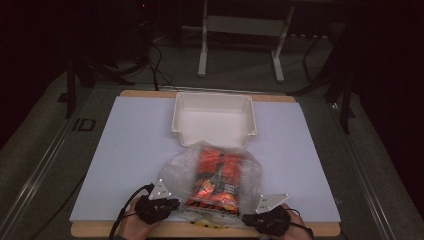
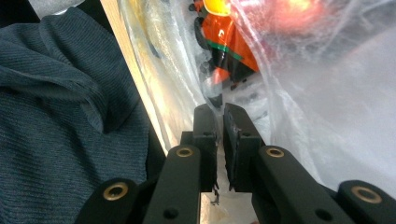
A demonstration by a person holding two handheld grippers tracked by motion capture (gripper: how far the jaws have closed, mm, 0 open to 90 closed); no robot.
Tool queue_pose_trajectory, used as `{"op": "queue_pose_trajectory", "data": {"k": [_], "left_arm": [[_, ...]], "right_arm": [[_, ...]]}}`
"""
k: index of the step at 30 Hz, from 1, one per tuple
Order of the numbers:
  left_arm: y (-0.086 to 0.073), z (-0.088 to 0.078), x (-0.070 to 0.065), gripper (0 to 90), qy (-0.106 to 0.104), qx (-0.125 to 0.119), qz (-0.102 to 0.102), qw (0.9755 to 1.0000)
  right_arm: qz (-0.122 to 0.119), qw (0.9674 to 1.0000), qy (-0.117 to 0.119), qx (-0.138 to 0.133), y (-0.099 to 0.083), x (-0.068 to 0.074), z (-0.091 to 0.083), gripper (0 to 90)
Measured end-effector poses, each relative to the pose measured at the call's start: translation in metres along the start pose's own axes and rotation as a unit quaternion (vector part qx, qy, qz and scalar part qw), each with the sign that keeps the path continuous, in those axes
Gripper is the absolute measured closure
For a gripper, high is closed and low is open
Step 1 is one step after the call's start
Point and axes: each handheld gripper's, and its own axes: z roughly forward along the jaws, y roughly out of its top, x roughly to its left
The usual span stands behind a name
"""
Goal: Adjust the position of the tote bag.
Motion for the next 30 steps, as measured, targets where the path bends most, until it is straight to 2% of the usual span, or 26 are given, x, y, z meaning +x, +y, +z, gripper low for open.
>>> {"op": "queue_pose_trajectory", "data": {"k": [9,14,21,26,30], "left_arm": [[0.0,0.003,-0.001,80.2,0.006,0.003,0.003,1.0],[-0.001,0.003,-0.001,80.2,0.005,0.005,0.004,1.0],[-0.001,0.002,0.0,80.6,0.008,0.005,0.003,0.9999],[-0.002,0.002,0.004,80.5,0.006,0.002,0.0,1.0],[-0.003,0.002,0.004,80.5,0.004,0.0,0.007,1.0]], "right_arm": [[0.007,0.9999,-0.001,-0.007,-0.008,0.0,0.0,85.6],[0.007,1.0,-0.003,-0.001,-0.012,0.0,0.0,86.5],[0.012,0.9999,0.003,-0.001,-0.01,-0.005,-0.002,87.6],[0.016,0.9997,-0.018,-0.007,-0.01,-0.01,-0.009,86.6],[0.021,0.9993,-0.03,-0.009,-0.009,-0.014,-0.011,87.2]]}}
